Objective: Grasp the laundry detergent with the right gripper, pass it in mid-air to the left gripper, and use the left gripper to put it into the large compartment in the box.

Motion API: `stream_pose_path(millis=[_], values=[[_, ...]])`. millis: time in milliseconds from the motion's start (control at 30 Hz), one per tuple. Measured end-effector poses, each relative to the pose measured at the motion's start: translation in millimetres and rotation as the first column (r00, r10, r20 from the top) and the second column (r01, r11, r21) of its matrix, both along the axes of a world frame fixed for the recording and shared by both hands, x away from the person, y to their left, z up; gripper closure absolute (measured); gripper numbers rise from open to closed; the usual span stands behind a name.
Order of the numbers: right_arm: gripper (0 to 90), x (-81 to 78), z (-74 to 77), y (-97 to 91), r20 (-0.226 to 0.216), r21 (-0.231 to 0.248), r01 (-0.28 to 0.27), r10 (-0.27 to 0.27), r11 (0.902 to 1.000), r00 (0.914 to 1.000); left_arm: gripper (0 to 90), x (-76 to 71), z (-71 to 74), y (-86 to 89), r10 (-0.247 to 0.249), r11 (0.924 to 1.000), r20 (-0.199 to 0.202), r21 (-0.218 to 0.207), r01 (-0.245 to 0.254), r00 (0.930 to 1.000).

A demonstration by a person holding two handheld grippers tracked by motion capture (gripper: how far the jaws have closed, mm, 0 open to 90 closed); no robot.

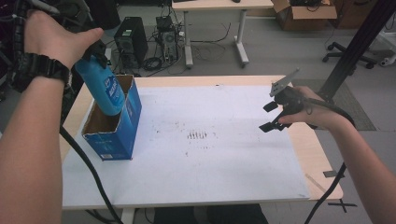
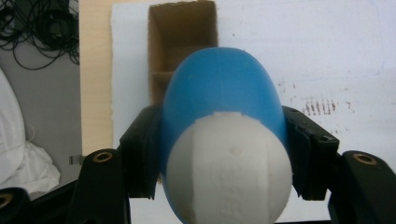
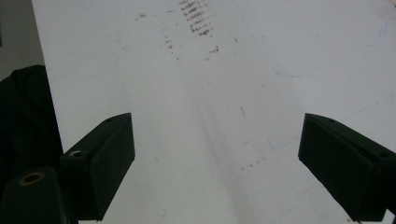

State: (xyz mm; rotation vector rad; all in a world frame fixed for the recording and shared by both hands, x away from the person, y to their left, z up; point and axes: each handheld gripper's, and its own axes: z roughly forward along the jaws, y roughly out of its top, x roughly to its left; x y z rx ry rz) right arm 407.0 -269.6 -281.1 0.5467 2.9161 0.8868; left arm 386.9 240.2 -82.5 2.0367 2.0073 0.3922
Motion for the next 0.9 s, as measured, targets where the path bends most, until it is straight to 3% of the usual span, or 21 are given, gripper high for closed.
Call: stream_pose_path(millis=[333,900], values=[[9.7,-1.6,6.5,-20.6,0.002,-0.032,0.002,-0.002,0.9995,1.0000,38.0,11.6,-23.4,13.5,0.022,0.9993,-0.037,0.030,-0.021,0.9991],[7.1,-3.1,-8.5,-26.8,-0.027,-0.061,-0.017,0.016,0.9980,0.9995,38.0,25.6,-76.4,28.2,0.025,0.9994,-0.083,0.024,-0.023,0.9963]])
